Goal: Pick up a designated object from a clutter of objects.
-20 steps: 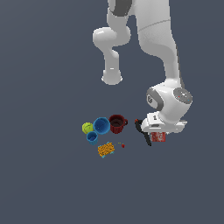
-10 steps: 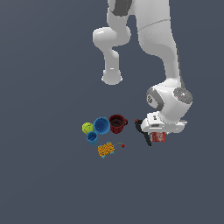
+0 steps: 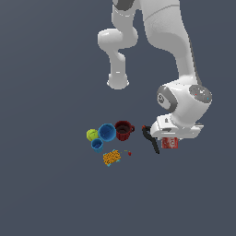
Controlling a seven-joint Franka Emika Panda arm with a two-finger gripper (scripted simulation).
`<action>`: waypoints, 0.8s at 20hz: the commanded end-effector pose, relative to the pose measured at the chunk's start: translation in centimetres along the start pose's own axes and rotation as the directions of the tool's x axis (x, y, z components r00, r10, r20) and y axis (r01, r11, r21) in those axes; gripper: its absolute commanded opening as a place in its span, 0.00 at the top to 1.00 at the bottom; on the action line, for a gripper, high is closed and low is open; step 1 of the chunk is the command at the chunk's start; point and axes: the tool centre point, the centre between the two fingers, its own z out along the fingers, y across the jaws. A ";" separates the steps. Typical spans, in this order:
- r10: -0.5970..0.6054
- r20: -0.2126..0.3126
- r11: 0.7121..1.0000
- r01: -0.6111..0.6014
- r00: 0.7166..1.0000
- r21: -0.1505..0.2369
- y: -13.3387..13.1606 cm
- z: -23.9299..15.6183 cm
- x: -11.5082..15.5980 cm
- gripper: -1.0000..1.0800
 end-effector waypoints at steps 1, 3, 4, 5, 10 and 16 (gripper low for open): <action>0.000 -0.001 1.000 0.000 1.000 0.000 0.1 -1.9 0.7 1.00; 0.000 -0.001 1.000 0.000 1.000 0.000 0.3 -3.6 1.3 1.00; 0.000 -0.001 1.000 0.000 1.000 0.000 0.3 -4.6 1.6 1.00; 0.000 0.000 1.000 0.000 1.000 0.001 0.4 -5.5 2.0 1.00; 0.000 0.000 1.000 0.000 1.000 0.001 0.7 -10.6 3.8 1.00; -0.001 0.000 1.000 0.001 1.000 0.001 1.1 -16.5 6.0 1.00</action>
